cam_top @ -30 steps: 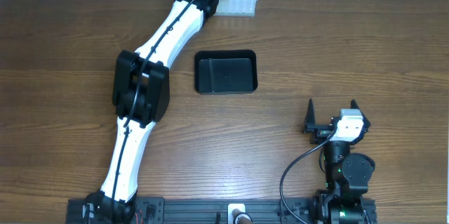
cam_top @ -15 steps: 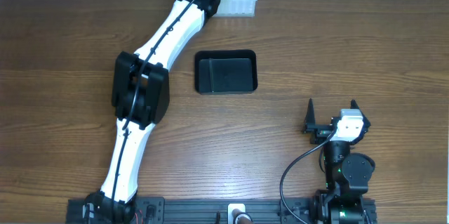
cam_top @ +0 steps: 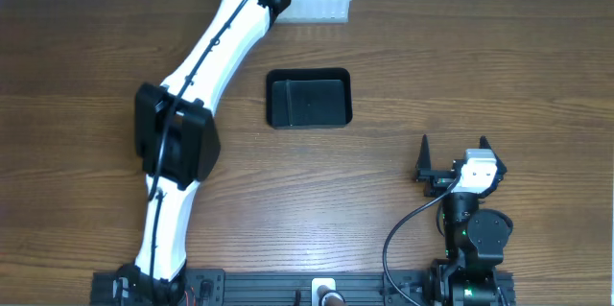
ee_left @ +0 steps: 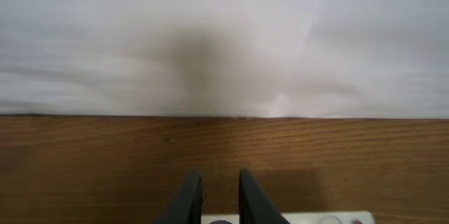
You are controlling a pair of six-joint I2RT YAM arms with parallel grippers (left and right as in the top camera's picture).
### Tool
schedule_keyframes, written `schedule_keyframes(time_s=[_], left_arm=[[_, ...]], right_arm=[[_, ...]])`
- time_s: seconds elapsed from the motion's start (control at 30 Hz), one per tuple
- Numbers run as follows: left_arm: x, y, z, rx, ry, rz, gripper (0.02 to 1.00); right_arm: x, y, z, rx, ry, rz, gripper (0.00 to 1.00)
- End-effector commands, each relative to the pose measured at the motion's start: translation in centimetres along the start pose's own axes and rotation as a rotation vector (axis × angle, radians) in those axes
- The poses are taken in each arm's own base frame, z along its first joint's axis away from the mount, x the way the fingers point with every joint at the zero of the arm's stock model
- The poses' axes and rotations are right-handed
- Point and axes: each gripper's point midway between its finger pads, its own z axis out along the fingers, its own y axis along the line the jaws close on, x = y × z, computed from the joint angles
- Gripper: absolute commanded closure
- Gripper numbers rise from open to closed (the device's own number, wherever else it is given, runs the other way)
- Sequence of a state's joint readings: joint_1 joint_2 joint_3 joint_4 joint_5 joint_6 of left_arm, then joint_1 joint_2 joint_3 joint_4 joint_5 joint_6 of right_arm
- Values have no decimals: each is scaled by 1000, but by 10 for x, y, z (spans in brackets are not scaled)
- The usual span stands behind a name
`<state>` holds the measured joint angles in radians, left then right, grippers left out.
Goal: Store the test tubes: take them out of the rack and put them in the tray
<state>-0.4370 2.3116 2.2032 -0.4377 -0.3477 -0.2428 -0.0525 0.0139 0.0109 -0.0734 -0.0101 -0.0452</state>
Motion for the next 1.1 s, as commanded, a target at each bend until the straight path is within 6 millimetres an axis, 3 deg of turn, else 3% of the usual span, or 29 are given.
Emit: schedule_keyframes(time_s=[0.03,0.17,0.27,0.37,0.53,0.77,1.1], left_arm=[[-52,-4,-64,37,-72,-18,956],[-53,-16,-101,120,-11,-21,980],[-39,-19,-127,156,82,-53,978],[-15,-19,-143,165,200,-69,980],[44,-22,-160,202,466,-102,980],[119,-27,-156,205,773,-101,980],[180,-29,-116,151,917,-82,980]], right_arm=[[1,2,0,-14,-2,-1,7],[1,2,0,-14,-2,-1,7],[1,2,0,-14,-3,-1,7],[1,2,0,-14,-2,-1,9],[1,2,0,-14,-2,-1,9],[1,2,0,-14,-2,-1,7],[1,2,0,-14,-2,-1,9]])
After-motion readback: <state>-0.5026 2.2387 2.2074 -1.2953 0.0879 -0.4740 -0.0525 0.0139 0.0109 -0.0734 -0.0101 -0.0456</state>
